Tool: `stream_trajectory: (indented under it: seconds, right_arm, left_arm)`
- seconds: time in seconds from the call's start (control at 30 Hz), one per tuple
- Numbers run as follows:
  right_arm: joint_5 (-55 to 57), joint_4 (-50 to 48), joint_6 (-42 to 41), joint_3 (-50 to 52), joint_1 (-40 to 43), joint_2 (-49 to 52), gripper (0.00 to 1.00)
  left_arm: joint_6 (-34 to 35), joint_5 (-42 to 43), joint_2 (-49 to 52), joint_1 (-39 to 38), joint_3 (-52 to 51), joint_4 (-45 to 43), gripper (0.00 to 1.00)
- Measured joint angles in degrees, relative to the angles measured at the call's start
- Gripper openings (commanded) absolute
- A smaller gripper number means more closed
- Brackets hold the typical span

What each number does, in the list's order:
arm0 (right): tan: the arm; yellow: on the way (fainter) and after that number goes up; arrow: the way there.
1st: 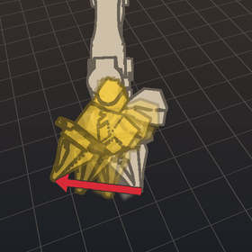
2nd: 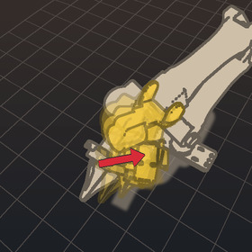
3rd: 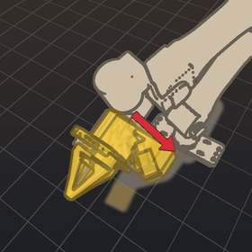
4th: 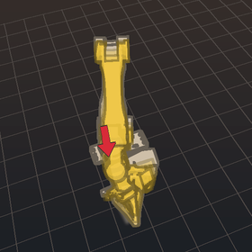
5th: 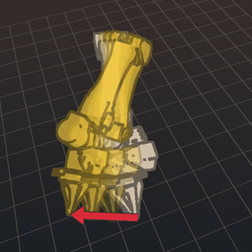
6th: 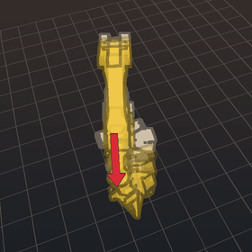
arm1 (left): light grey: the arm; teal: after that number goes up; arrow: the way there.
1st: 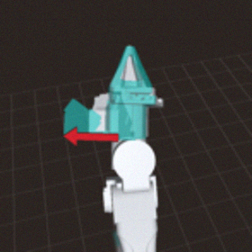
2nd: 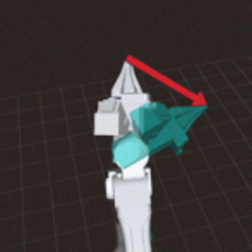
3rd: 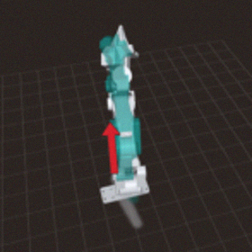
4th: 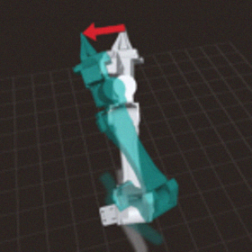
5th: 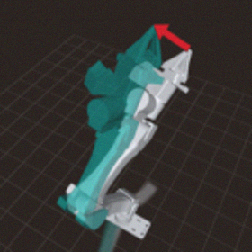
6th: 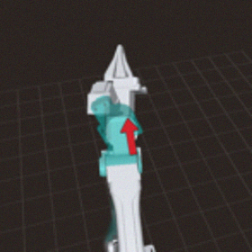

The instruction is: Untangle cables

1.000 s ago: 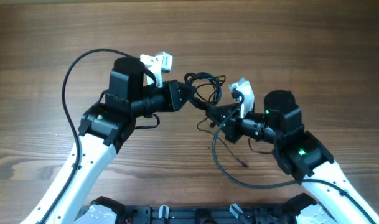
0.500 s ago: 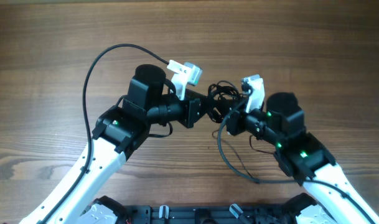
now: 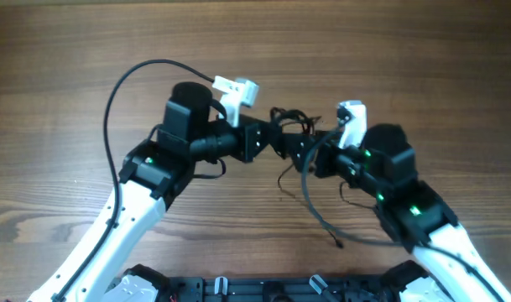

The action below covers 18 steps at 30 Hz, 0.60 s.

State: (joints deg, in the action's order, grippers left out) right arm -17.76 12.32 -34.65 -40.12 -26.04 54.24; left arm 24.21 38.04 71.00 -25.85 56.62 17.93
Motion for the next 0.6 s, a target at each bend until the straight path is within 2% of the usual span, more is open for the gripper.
stream_trajectory:
  seconds: [0.1,0.17,0.3,0.37,0.4,0.5,0.6]
  right_arm:
    - [2.2,5.0,0.0,0.0,1.2,-7.5,1.0]
    - [7.7,9.7,0.0,0.0,2.7,-11.5,1.0]
    - [14.9,15.7,-3.7,0.0,4.4,-11.8,1.0]
    - [15.7,16.3,-7.7,0.0,4.6,-10.2,1.0]
    - [15.3,15.3,-11.8,0.5,4.6,-8.1,1.0]
    - [11.2,9.2,-16.8,2.1,4.7,-3.4,1.0]
    - [1.4,-0.3,-21.0,2.6,4.7,5.4,1.0]
  left_arm:
    - [2.5,0.7,-0.1,3.7,0.0,-0.2,0.04]
    - [3.6,2.3,-0.1,6.3,0.0,-0.2,0.04]
    - [6.0,7.9,-0.1,9.2,0.0,-0.4,0.04]
    - [9.5,10.6,-0.1,10.3,0.0,-1.5,0.04]
    - [11.2,11.3,-0.1,10.6,0.0,-2.0,0.04]
    - [21.0,13.1,-0.1,11.8,0.0,-4.5,0.04]
    - [31.8,13.8,-0.1,13.0,0.0,-6.1,0.04]
